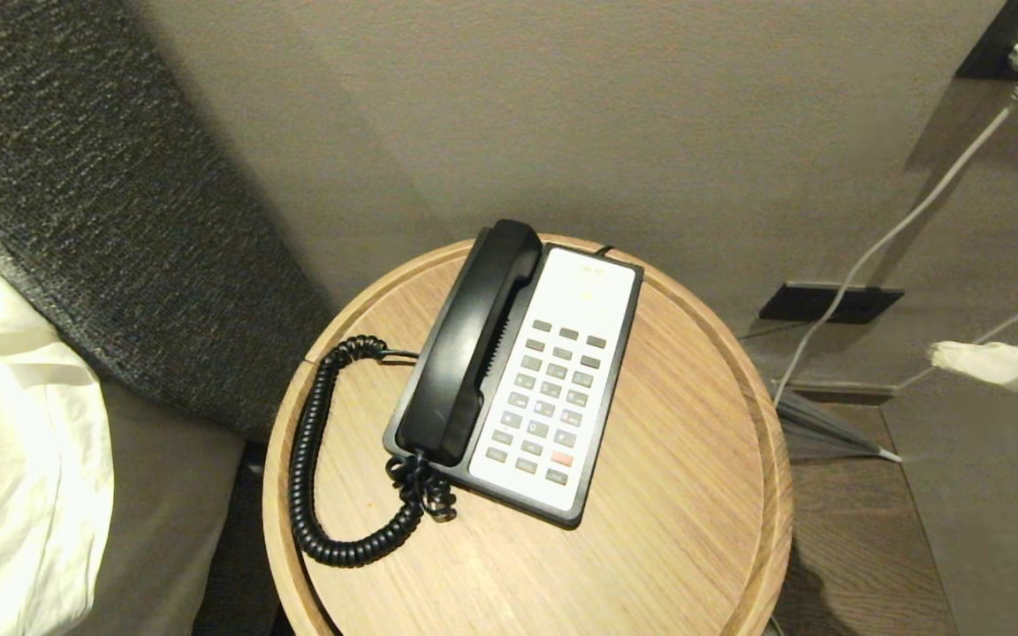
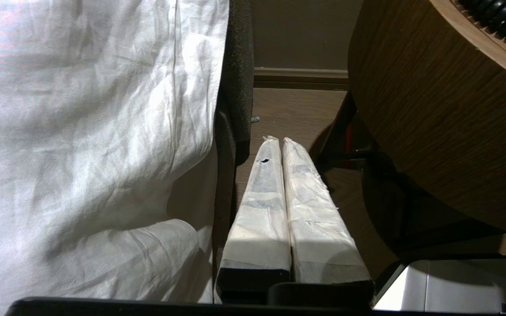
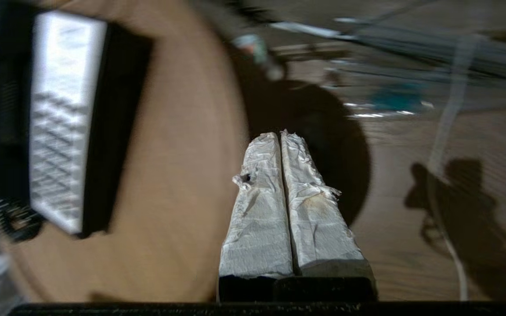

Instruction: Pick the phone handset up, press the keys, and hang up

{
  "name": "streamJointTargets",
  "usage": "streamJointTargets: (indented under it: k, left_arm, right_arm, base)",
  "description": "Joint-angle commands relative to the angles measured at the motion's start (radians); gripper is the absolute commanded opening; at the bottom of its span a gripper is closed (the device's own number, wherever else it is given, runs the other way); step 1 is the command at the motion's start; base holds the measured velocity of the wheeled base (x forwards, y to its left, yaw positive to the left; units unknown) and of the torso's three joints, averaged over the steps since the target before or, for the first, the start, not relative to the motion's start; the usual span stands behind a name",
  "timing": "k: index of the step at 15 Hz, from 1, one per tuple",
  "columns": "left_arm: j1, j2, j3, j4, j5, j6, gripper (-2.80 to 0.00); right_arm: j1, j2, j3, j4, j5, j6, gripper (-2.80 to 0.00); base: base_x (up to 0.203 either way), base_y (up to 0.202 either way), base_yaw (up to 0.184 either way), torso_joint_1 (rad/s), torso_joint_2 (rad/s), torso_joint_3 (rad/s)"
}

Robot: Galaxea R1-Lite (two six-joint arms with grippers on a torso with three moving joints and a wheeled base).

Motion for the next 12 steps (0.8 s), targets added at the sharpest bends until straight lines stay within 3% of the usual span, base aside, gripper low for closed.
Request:
streamJointTargets:
  k: [1,4,6,9,12]
  left_arm:
    - [0.000,0.001,0.000,0.000,-0.001,0.000,-2.80]
    - [0.000,0.001,0.000,0.000,-0.001,0.000,-2.80]
    - [0.000,0.001,0.000,0.000,-0.001,0.000,-2.80]
    - [0.000,0.001,0.000,0.000,-0.001,0.000,-2.80]
    - [0.000,0.001,0.000,0.000,-0.001,0.000,-2.80]
  right_arm:
    - [-0.247,-0.237,0.128,0.011,0.183,-0.042,-2.80]
    - [-0.382,-0.511,0.324,0.024,0.351,-0.177,-2.80]
    - [-0.413,-0.688,0.460,0.029,0.399,-0.277,-2.80]
    - [-0.429,-0.832,0.655,0.028,0.345,-0.398,-2.80]
    - [-0.434,-0.944,0.703,0.047,0.295,-0.440,-2.80]
  base:
    - [0.000,0.000,0.000,0.000,0.00,0.000]
    - [0.000,0.000,0.000,0.000,0.00,0.000]
    - [0.000,0.000,0.000,0.000,0.00,0.000]
    - [0.000,0.000,0.000,0.000,0.00,0.000]
    - [0.000,0.000,0.000,0.000,0.00,0.000]
